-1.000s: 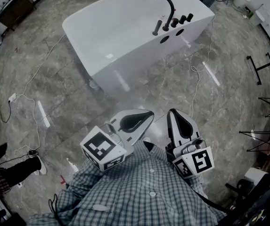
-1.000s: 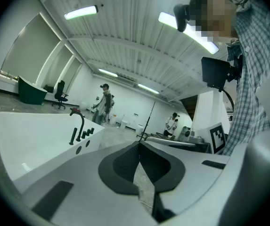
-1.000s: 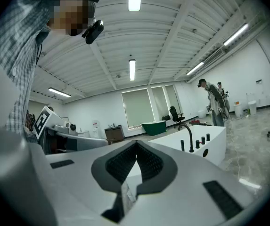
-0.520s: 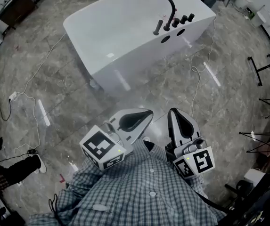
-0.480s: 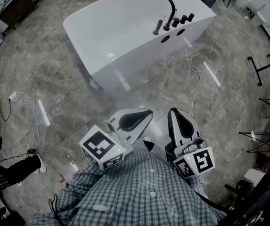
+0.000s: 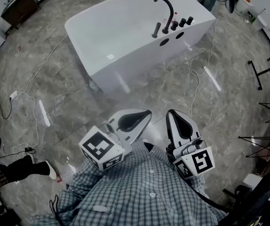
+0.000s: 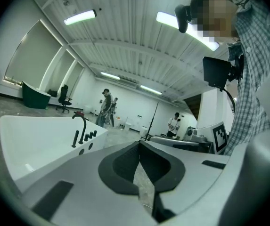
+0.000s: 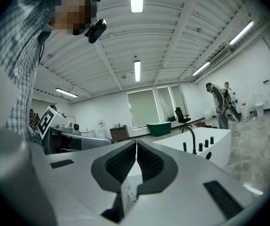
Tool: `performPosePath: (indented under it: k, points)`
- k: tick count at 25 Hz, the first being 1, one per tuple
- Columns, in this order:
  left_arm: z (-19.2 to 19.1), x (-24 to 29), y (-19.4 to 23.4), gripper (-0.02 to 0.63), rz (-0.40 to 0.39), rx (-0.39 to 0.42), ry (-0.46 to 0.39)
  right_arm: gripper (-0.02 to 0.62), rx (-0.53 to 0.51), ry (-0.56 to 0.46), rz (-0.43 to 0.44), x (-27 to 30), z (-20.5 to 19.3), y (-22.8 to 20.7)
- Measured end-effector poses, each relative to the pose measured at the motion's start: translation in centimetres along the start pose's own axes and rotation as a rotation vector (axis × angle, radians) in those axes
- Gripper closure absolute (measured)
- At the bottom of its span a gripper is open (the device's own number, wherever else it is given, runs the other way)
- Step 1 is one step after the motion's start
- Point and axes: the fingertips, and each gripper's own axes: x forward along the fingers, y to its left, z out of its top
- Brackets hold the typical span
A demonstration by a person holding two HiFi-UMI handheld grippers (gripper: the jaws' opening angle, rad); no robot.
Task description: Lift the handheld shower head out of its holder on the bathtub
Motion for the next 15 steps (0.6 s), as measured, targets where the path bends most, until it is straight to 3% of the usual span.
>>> performPosePath:
  k: [15]
  points:
    - [-0.6,1.5,-3.4,0.601,0.085,0.023,-0.007,0.577,0.019,-0.004,-0.016,-5.4,-0.7,-3.6]
